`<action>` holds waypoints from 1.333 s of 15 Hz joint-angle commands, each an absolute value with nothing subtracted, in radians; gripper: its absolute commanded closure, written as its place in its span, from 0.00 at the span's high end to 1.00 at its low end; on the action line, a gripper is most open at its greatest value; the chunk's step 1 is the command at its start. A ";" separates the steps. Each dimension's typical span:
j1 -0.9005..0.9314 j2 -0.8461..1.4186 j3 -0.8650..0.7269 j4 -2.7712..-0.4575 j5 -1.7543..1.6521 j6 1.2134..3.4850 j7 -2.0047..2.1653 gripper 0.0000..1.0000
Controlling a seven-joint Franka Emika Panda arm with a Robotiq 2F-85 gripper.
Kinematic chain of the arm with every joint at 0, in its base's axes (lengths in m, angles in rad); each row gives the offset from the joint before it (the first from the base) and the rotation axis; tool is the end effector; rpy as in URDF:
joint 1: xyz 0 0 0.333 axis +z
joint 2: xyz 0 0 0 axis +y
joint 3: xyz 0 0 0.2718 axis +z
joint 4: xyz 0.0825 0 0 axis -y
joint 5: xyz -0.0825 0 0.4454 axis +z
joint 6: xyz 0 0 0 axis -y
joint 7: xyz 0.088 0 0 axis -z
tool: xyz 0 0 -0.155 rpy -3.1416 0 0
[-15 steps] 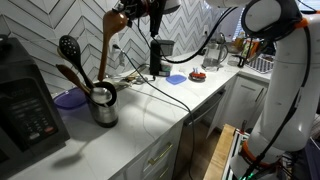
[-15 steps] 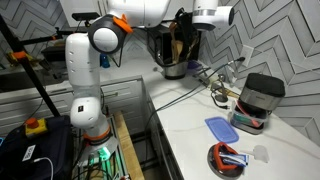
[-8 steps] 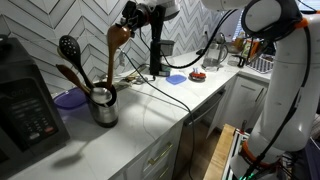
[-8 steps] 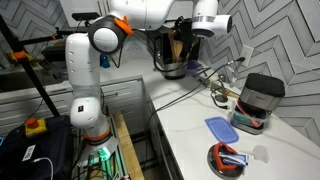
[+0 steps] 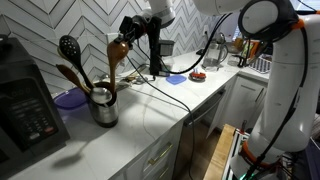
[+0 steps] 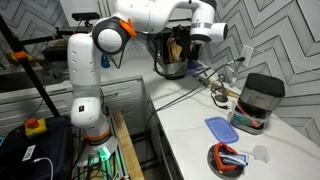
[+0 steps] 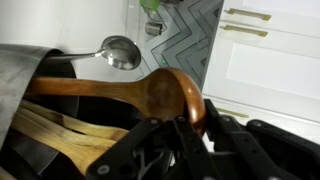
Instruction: Pick up the dark wooden spoon and put it in the utensil holder
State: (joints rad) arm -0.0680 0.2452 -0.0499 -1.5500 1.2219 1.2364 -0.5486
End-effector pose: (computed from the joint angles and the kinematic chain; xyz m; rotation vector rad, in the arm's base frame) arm 0.6318 0.0939 0.4905 -1.7679 -0.4596 0.0651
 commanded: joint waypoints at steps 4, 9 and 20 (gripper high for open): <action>-0.057 0.301 -0.029 -1.550 1.206 1.278 -0.565 0.15; -0.050 0.332 -0.028 -1.546 1.191 1.295 -0.560 0.04; -0.080 0.290 -0.030 -1.518 1.219 1.276 -0.580 0.85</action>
